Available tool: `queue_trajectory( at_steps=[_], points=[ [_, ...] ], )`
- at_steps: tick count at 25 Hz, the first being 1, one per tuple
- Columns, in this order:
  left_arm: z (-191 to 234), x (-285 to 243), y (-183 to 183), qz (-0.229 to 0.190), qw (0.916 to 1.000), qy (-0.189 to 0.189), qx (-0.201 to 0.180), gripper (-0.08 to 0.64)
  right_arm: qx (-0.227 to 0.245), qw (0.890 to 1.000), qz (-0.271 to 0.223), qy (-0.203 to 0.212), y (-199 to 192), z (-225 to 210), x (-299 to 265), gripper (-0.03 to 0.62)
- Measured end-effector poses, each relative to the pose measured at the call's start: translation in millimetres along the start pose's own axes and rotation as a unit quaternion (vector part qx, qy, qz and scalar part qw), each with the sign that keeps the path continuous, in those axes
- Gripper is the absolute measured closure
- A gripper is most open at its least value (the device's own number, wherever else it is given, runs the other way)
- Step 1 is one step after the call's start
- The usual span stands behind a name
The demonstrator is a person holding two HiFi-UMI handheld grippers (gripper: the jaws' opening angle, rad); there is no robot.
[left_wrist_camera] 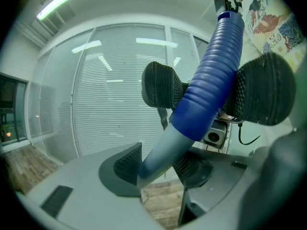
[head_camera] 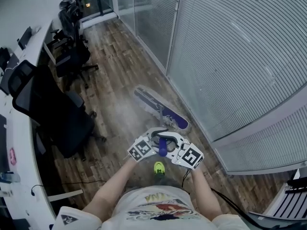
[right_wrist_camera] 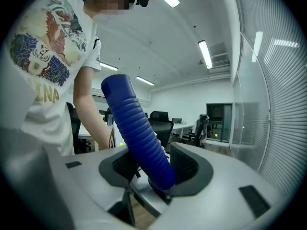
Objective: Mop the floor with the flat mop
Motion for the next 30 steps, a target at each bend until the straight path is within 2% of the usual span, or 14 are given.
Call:
queue_trajectory(
  at_steps=[8, 15, 22, 25, 30],
  points=[
    [-105.4, 77.2, -6.7, 0.003, 0.9998, -0.018, -0.006, 0.394, 0.026, 1.0, 0.008, -0.006, 5.5, 132.7, -3.6, 0.405],
    [-196.2, 131.2, -8.2, 0.006, 0.9994, -0.032, -0.007, 0.393, 0.014, 1.0, 0.013, -0.023, 15.7, 240.8, 2.3, 0.403],
    [-262.4, 157.8, -1.8, 0.009, 0.9994, -0.033, -0.005, 0.391, 0.002, 1.0, 0.012, -0.027, 30.1, 309.4, 17.0, 0.403],
    [-290.9, 165.8, -1.0, 0.014, 0.9992, -0.037, -0.004, 0.391, -0.019, 0.999, 0.007, -0.04, 35.2, 338.9, 25.9, 0.403],
    [-363.6, 170.6, 9.1, 0.027, 0.9992, -0.029, 0.006, 0.391, -0.024, 0.999, 0.011, -0.022, 51.1, 396.1, 64.1, 0.403]
  ],
)
Point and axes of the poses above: the fingertips, and each gripper's own axes: x backward along the fingers, z to its left, y out of its top, the point moved 10 cm from there along x, backward along the fingers, and after that the axes turned 13 degrees about -z, right-handed, at the moved point
